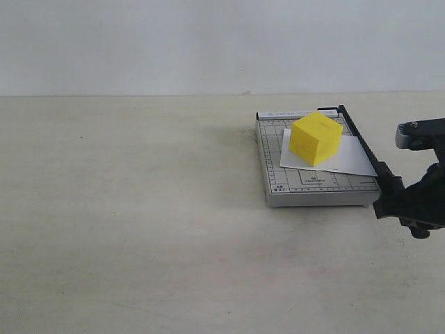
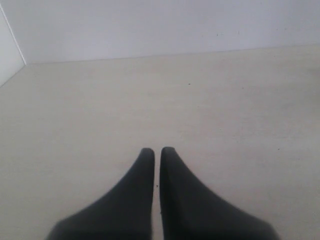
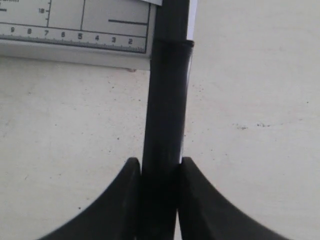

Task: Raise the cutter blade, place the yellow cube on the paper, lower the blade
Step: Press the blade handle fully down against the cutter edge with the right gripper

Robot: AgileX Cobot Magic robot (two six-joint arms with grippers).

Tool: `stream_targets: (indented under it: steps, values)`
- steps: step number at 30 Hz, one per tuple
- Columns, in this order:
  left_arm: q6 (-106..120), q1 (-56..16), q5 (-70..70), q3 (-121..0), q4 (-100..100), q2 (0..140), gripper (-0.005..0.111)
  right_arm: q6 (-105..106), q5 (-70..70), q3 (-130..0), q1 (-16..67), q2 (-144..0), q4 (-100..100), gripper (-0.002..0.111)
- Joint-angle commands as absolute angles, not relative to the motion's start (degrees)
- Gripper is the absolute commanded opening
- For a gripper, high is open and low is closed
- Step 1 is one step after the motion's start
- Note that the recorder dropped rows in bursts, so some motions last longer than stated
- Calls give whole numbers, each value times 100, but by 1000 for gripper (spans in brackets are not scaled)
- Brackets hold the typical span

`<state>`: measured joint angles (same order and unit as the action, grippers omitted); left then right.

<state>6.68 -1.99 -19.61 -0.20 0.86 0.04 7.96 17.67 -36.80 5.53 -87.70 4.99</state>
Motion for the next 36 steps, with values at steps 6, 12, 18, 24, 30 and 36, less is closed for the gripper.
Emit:
stream_targets:
  steps: [6, 12, 18, 24, 30, 36]
  values:
    - [618, -179, -1943, 0, 78, 0, 4, 1001, 1526, -3673, 572, -8868, 472, 0]
    - [618, -179, -1943, 0, 78, 0, 4, 1030, 1514, -3673, 572, -8868, 472, 0]
    - [618, -179, -1943, 0, 78, 0, 4, 1107, 1539, -3673, 572, -8868, 461, 0]
    - [618, -179, -1943, 0, 78, 0, 4, 1107, 1589, -3673, 572, -8868, 402, 0]
    - [618, -179, -1943, 0, 78, 0, 4, 1107, 1706, -3673, 572, -9056, 378, 0]
    - [618, -179, -1943, 0, 78, 0, 4, 1059, 1459, -3673, 572, -9126, 399, 0]
